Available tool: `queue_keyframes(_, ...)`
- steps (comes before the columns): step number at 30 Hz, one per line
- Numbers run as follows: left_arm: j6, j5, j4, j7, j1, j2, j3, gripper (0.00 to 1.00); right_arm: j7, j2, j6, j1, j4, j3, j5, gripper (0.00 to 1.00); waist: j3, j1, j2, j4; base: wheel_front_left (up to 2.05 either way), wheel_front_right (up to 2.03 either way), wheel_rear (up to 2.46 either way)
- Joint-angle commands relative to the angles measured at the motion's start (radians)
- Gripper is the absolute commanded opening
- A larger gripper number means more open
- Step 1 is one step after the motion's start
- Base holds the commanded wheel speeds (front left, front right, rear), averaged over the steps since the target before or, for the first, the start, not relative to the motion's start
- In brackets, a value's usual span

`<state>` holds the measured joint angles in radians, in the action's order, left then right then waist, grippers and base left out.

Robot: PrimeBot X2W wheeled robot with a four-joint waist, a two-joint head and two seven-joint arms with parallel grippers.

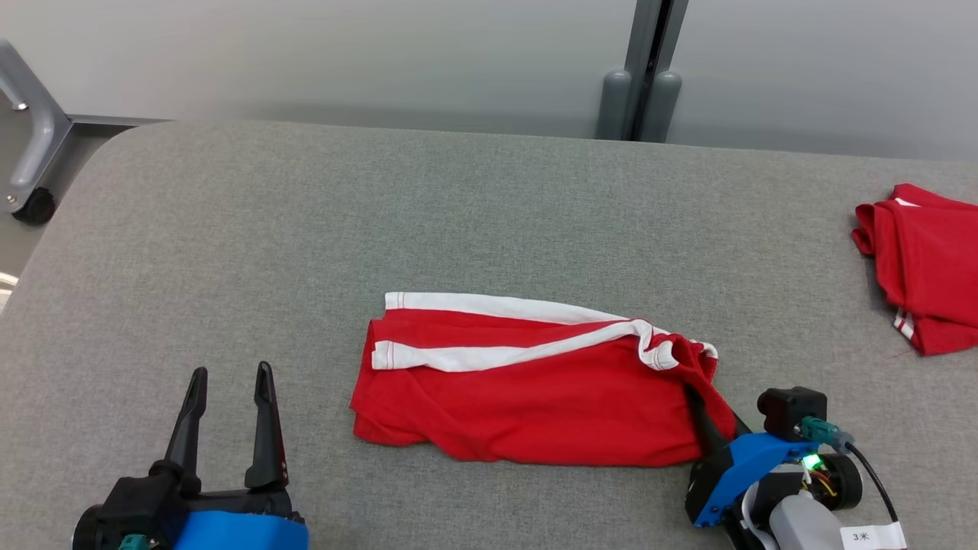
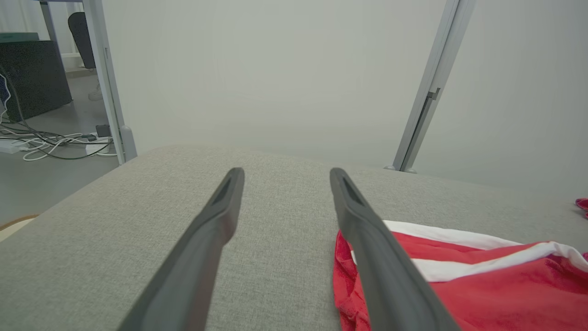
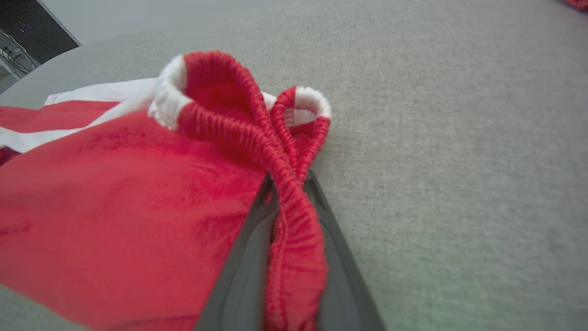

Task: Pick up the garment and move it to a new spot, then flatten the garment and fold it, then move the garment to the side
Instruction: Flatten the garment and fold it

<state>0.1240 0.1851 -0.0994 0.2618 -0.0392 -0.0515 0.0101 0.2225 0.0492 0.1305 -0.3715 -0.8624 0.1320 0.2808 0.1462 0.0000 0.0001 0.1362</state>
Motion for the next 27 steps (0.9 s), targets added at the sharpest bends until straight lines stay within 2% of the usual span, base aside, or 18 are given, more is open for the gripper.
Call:
queue_keyframes(1,0.004,0.001,0.001,0.004,-0.003,0.002,0.003,1.0,0.012,0.004,0.0,-0.018,-0.008,-0.01,-0.015,0.0,-0.006,0.0,-0.0001,-0.009,0.0,0.0,0.0)
queue_keyframes(5,0.002,-0.002,0.008,0.004,-0.023,0.002,0.02,1.0,0.023,0.047,0.0,-0.006,0.0,-0.053,-0.033,0.0,-0.019,0.0,-0.0001,-0.032,0.0,0.0,0.0)
queue_keyframes(9,-0.006,0.007,0.02,0.004,-0.042,0.002,0.02,1.0,0.02,0.123,0.0,0.028,0.023,-0.083,-0.025,0.0,-0.027,0.0,-0.0001,-0.055,0.0,0.0,0.0)
queue_keyframes(15,-0.01,0.01,0.023,0.004,-0.039,0.001,0.012,1.0,-0.043,0.227,0.0,0.073,0.078,-0.098,0.01,0.0,-0.025,0.0,-0.0001,-0.082,0.0,0.0,0.0)
queue_keyframes(20,-0.012,0.012,0.02,0.004,-0.042,0.001,0.005,1.0,-0.113,0.232,0.0,0.103,0.17,-0.063,0.071,0.0,-0.03,0.0,-0.0001,-0.1,0.0,0.0,0.0)
queue_keyframes(27,-0.012,0.016,0.009,0.004,-0.048,0.001,-0.004,1.0,-0.205,0.226,0.001,0.15,0.361,0.004,0.147,0.0,-0.044,0.0,-0.0001,-0.112,0.0,0.0,0.0)
